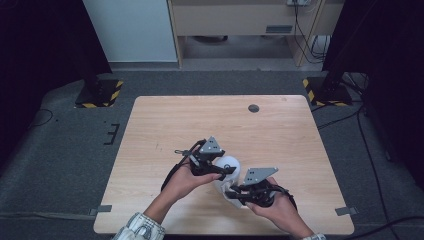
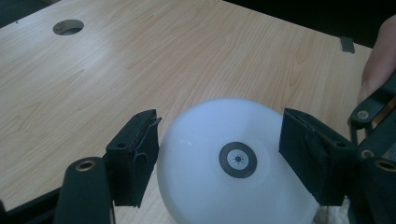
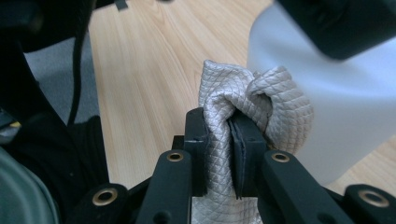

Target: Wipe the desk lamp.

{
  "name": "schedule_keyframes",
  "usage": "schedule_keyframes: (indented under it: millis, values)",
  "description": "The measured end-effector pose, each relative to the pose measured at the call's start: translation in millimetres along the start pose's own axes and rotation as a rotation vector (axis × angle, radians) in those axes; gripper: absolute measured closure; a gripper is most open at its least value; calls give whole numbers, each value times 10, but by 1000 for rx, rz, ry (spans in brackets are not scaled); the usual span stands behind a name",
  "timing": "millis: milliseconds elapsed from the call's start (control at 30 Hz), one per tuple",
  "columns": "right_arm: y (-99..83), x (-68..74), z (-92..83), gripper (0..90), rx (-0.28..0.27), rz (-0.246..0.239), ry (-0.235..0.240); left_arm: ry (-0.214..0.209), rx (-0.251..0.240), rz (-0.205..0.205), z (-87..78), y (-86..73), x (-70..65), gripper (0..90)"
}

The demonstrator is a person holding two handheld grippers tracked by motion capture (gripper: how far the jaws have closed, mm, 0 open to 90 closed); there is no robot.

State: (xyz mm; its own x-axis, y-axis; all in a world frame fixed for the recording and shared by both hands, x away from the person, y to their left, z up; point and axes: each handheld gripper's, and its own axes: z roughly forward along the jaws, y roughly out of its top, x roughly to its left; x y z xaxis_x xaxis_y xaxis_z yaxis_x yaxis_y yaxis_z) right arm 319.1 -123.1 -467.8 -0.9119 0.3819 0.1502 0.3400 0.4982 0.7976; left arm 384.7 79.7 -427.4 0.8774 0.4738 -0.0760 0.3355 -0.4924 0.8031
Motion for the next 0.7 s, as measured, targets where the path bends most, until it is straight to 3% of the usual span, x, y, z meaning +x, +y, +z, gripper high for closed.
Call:
schedule_keyframes:
  millis: [467, 633, 700]
  values:
    - [-174, -40, 226, 790, 97, -8, -10, -5, 4, -11, 2, 3, 6, 278]
    - [-139, -14, 208, 789, 83, -19, -16, -5, 5, -11, 1, 3, 6, 278]
    - [-70, 17, 154, 789, 46, -24, -17, -5, 5, -10, 1, 4, 6, 278]
